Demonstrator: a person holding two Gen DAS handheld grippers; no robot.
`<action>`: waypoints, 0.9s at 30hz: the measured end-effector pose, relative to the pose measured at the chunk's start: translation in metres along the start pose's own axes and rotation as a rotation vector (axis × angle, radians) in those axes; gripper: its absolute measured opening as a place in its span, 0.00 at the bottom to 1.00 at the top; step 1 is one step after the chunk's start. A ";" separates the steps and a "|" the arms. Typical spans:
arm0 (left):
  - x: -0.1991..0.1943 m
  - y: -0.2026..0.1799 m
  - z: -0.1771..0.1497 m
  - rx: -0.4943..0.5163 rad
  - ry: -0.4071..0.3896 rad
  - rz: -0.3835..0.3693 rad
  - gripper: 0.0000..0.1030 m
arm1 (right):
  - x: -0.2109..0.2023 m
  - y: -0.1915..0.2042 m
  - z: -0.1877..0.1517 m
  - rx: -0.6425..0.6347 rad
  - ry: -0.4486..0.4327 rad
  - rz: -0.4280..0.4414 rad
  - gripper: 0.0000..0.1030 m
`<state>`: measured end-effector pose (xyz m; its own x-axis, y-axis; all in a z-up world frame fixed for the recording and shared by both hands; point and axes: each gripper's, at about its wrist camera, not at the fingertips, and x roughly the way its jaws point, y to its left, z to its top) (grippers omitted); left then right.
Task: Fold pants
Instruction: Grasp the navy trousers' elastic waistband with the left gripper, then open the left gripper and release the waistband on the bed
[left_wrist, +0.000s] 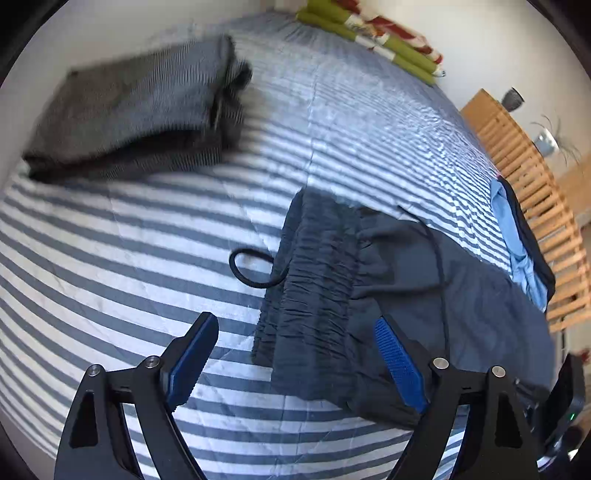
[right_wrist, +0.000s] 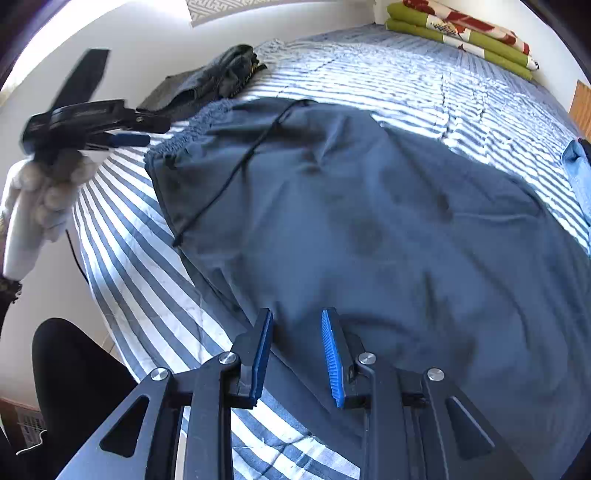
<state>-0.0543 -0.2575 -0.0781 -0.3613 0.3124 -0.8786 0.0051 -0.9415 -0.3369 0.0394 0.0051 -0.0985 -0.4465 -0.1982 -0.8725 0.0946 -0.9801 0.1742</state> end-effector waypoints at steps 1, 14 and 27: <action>0.011 0.003 0.002 -0.012 0.028 -0.002 0.86 | 0.001 0.006 0.001 -0.021 -0.002 -0.006 0.26; 0.005 -0.026 -0.001 0.045 -0.051 0.066 0.21 | 0.031 0.021 0.002 -0.114 0.032 -0.077 0.32; -0.039 0.006 -0.024 0.109 -0.061 0.314 0.61 | -0.047 -0.076 0.022 0.041 0.006 0.128 0.32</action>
<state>-0.0176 -0.2721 -0.0538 -0.4125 -0.0004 -0.9109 0.0269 -0.9996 -0.0118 0.0336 0.0889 -0.0602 -0.4281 -0.3216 -0.8446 0.1138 -0.9463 0.3026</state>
